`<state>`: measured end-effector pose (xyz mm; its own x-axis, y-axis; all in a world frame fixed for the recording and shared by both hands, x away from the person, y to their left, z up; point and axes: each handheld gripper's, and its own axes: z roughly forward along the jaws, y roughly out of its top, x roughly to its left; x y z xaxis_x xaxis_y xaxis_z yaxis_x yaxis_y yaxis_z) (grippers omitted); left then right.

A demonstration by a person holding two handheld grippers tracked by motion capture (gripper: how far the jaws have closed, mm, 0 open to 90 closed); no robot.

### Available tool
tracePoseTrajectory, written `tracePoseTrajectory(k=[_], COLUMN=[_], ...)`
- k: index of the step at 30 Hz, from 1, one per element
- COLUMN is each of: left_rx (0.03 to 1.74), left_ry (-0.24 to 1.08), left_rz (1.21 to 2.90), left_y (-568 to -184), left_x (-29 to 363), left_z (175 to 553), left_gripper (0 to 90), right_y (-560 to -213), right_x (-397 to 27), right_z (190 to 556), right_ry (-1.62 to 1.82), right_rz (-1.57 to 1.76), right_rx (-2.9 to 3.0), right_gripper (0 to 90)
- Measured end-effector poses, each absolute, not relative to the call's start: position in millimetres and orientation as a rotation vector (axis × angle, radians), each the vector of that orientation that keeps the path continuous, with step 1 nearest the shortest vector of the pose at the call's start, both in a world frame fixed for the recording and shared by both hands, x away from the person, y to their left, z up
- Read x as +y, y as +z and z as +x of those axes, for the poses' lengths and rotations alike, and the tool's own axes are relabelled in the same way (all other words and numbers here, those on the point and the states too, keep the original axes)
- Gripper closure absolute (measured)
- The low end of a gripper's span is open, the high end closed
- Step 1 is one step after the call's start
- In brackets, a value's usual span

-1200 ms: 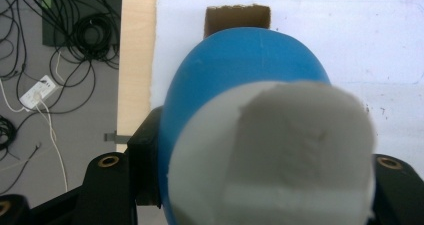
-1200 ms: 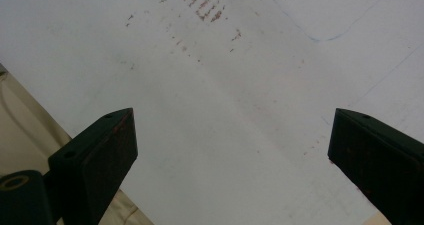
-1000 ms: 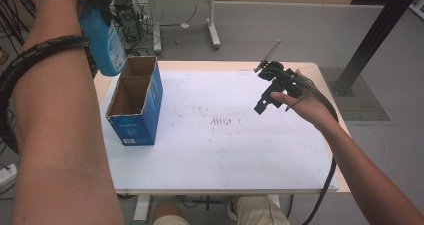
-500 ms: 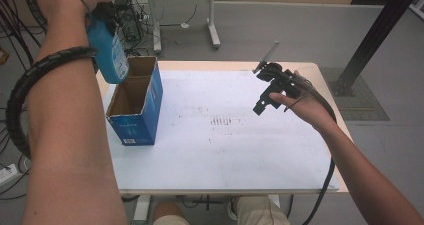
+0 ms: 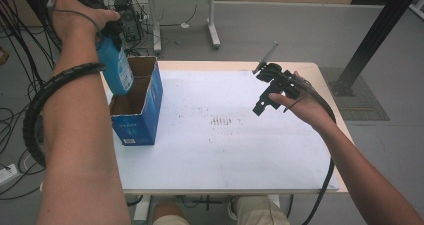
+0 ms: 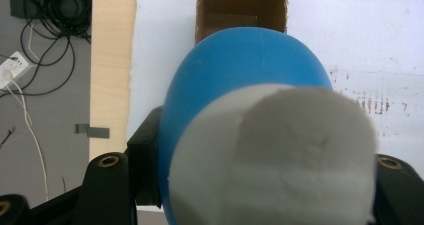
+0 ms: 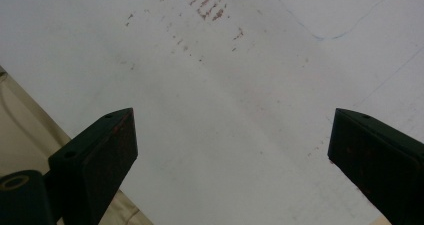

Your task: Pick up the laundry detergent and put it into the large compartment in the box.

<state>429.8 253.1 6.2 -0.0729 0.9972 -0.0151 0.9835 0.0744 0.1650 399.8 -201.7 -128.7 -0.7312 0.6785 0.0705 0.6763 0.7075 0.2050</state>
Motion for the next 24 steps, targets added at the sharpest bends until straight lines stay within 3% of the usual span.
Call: tracePoseTrajectory(k=[24], left_rx=[2.207], left_ry=[0.096], left_rz=[2.055], left_y=[-59.7], left_x=[255.9], left_z=[432.0], left_gripper=[37.5], right_y=[-133.4], right_x=[-198.4], right_z=[400.1], right_ry=[0.328], right_rz=[1.156], right_rx=[2.894], right_gripper=[5.7])
